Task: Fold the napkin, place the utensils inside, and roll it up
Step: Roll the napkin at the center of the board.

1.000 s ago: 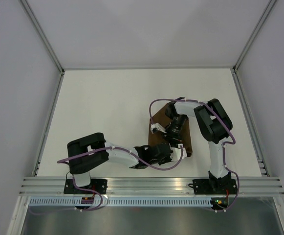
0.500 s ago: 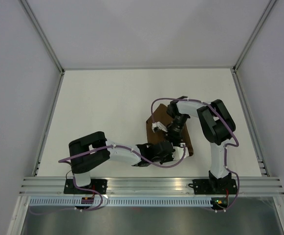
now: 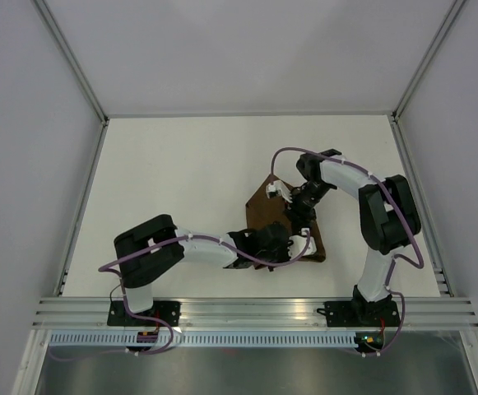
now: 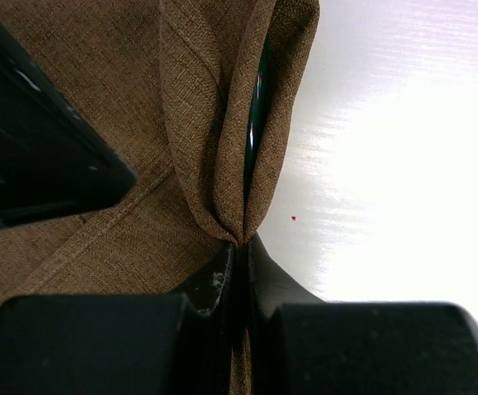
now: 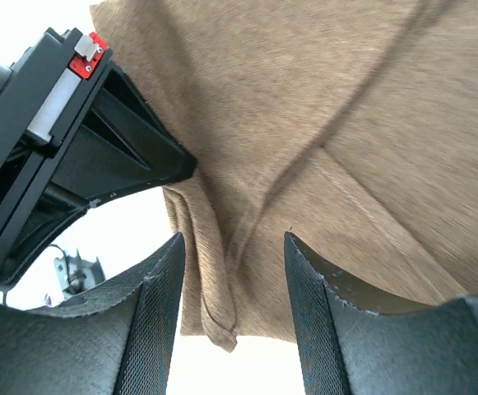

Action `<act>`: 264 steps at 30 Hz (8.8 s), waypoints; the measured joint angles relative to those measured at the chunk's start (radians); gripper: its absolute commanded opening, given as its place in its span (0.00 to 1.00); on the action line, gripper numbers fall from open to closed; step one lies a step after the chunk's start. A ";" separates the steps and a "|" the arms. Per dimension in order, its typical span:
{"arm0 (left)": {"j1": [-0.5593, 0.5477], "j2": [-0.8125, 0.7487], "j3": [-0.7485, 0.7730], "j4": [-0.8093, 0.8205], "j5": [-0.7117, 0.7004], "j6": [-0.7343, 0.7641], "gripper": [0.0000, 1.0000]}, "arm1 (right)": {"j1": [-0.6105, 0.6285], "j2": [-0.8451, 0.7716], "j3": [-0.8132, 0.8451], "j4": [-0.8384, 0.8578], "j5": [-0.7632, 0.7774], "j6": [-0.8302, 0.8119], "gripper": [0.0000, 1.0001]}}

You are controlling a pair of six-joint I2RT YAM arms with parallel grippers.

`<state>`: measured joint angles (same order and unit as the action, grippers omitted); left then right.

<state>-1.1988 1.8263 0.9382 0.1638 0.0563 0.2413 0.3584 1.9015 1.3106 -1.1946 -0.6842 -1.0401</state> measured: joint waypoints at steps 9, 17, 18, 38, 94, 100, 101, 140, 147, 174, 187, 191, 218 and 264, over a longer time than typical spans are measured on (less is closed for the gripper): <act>0.092 0.002 0.002 -0.008 0.172 -0.077 0.02 | -0.105 -0.134 0.000 0.095 -0.020 0.079 0.58; 0.172 0.054 0.052 -0.034 0.349 -0.145 0.02 | -0.169 -0.256 -0.060 0.171 -0.021 0.121 0.58; 0.180 0.063 0.062 -0.036 0.371 -0.152 0.02 | -0.174 -0.269 -0.075 0.182 -0.019 0.129 0.58; 0.328 0.232 0.191 -0.070 0.766 -0.306 0.02 | -0.124 -0.665 -0.494 0.481 0.054 0.091 0.63; 0.440 0.452 0.374 -0.330 1.158 -0.402 0.16 | 0.462 -0.615 -0.781 0.909 0.433 0.087 0.25; 0.444 0.416 0.358 -0.370 1.122 -0.401 0.34 | 0.442 -0.550 -0.715 0.839 0.393 0.083 0.19; 0.445 0.405 0.352 -0.376 1.114 -0.401 0.36 | 0.435 -0.539 -0.704 0.827 0.382 0.082 0.19; 0.393 -0.862 -0.459 0.047 -0.162 -0.563 0.52 | 0.158 0.043 -0.170 0.116 -0.083 -0.094 0.17; 0.112 -0.898 -0.466 0.056 -0.351 -0.409 0.53 | 0.141 0.087 -0.146 0.071 -0.106 -0.085 0.17; -0.208 -0.058 -0.146 0.142 -0.464 -0.038 0.59 | 0.114 0.174 -0.091 -0.008 -0.145 -0.064 0.17; -0.175 -0.012 -0.133 0.203 -0.393 -0.026 0.15 | 0.102 0.228 -0.062 -0.078 -0.153 -0.084 0.19; -0.151 -0.016 -0.124 0.182 -0.330 -0.025 0.07 | 0.099 0.229 -0.058 -0.087 -0.149 -0.092 0.30; 0.239 0.129 0.157 -0.164 0.560 -0.233 0.02 | -0.261 -0.442 -0.328 0.279 -0.165 -0.004 0.58; 0.397 0.227 0.273 -0.341 0.821 -0.459 0.50 | 0.133 -0.379 -0.589 0.652 -0.010 0.078 0.14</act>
<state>-0.8021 2.0533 1.2114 -0.1776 0.8776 -0.2173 0.4911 1.5223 0.7219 -0.5426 -0.6945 -0.9623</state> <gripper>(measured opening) 0.491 0.281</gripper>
